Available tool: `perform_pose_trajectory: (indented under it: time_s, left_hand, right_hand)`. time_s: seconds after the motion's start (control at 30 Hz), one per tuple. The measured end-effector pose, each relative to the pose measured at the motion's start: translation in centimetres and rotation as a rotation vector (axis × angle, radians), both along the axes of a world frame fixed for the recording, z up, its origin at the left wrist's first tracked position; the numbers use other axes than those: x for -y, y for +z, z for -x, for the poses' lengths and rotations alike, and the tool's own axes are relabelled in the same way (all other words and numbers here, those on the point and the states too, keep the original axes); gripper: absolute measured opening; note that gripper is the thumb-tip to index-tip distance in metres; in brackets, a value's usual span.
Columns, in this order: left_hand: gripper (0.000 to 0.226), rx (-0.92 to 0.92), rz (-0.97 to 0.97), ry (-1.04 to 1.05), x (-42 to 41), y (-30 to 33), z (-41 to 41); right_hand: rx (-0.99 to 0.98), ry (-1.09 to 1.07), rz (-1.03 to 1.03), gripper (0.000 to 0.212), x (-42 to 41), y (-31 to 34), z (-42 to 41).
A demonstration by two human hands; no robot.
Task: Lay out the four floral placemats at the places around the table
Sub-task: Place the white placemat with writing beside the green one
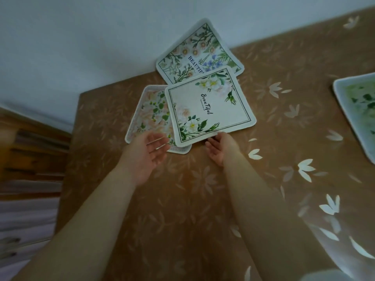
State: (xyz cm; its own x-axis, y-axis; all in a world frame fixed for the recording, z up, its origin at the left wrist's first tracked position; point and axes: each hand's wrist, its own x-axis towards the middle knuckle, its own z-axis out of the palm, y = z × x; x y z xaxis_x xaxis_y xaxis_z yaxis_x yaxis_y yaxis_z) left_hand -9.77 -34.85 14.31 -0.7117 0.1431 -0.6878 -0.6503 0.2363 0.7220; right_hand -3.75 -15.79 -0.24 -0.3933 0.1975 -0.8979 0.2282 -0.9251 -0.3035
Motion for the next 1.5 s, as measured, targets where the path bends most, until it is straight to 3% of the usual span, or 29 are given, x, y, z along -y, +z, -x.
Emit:
perform_pose_trajectory:
  time_s: [0.17, 0.33, 0.67, 0.8, 0.93, 1.03, 1.2, 1.3, 1.5]
  left_hand:
    - [0.029, -0.030, 0.002, 0.001, 0.0, 0.2, 0.1]
    - [0.028, -0.011, -0.028, 0.025, 0.2, 0.1, -0.7]
    - [0.030, 0.142, -0.141, -0.029, -0.4, -1.0, -7.2]
    - [0.029, 0.182, -0.211, -0.099, 0.0, -0.8, -10.2]
    - [0.027, 0.224, -0.261, -0.151, -0.1, -1.1, -13.0]
    - [0.028, 0.262, -0.267, -0.180, -0.8, -2.0, -15.8]
    - [0.029, 0.331, -0.223, -0.234, -1.8, -3.8, -20.9]
    - [0.031, 0.344, -0.183, -0.216, -2.7, -5.0, -22.3]
    - [0.038, 0.307, -0.084, -0.181, -5.6, -8.3, -22.8]
  right_hand:
    - [-0.007, 0.049, -0.134, 0.007, -0.9, -0.3, 0.8]
    - [0.033, 0.030, -0.247, 0.006, -1.2, -0.1, -0.1]
    - [0.113, 0.148, -0.179, 0.007, 0.9, 0.3, -13.9]
    - [0.141, 0.221, -0.307, 0.011, 1.8, 2.3, -19.7]
    - [0.375, -0.005, -0.608, 0.039, -1.7, 4.5, -29.1]
    - [0.549, -0.256, -0.726, 0.040, -5.2, 6.7, -35.7]
    - [0.324, -0.227, -0.574, 0.029, -7.2, 7.8, -39.1]
    - [0.168, -0.099, -0.413, 0.038, -7.4, 7.1, -39.4]
    - [0.162, 0.240, -0.356, 0.040, -11.6, 4.6, -40.0]
